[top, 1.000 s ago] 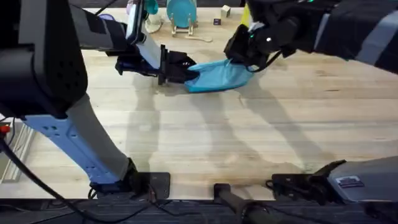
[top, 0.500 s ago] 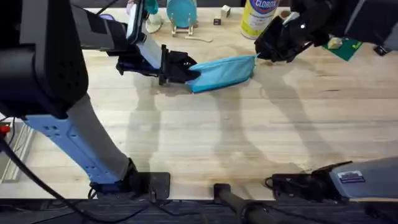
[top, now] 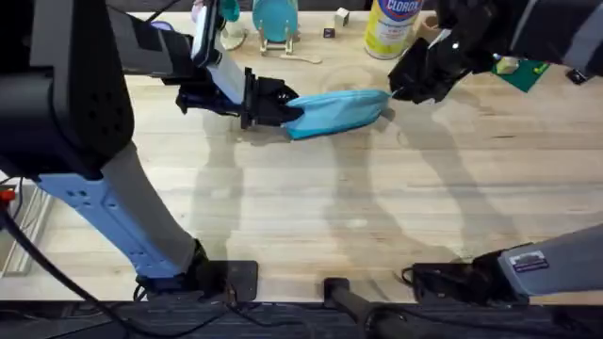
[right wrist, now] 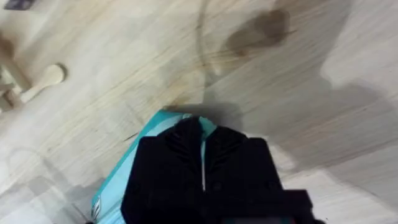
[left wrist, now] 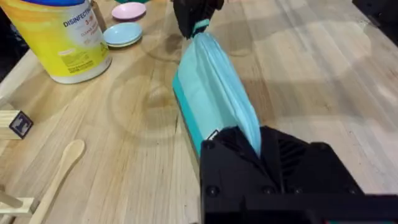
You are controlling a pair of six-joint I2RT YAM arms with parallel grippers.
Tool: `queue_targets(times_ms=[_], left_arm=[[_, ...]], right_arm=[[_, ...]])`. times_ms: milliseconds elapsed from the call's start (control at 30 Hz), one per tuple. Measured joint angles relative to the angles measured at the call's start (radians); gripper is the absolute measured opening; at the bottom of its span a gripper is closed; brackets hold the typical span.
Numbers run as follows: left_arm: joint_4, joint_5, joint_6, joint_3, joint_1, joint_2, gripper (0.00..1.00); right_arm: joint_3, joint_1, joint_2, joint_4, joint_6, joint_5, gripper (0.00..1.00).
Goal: Unzip the bag, pick up the pens from the table one at a time and place them inside, then zip the bag closed.
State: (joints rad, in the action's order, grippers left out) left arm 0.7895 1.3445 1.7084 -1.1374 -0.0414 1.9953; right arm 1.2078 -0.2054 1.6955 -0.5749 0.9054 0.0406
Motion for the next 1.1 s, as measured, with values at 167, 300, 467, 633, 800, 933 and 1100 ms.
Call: queue_targets(times_ms=[167,300,467,633,800,933,1100], left_arm=[[0.0,-0.001,0.0,0.0,0.0,0.0,0.044],[0.0,-0.001,0.0,0.0,0.0,0.0,0.044],[0.0,-0.001,0.0,0.0,0.0,0.0,0.044],[0.0,-0.002,0.0,0.0,0.0,0.0,0.044],[0.004,-0.006,0.0,0.0,-0.003,0.0,0.045],[0.006,-0.006,0.0,0.002,-0.022,0.0,0.044],[0.006,-0.006,0.0,0.004,-0.025,0.0,0.044]], right_arm=[[0.007,0.0,0.03,-0.001,0.0,0.005,0.033],[0.017,0.0,0.055,-0.004,0.0,0.006,0.033],[0.02,0.0,0.072,-0.003,0.0,0.0,0.033],[0.02,0.0,0.065,0.016,-0.032,0.0,0.033],[0.019,0.009,0.011,0.036,-0.096,0.05,0.349],[0.019,0.057,-0.067,0.052,-0.172,0.13,0.933],[0.019,0.06,-0.158,0.051,-0.336,0.137,0.996]])
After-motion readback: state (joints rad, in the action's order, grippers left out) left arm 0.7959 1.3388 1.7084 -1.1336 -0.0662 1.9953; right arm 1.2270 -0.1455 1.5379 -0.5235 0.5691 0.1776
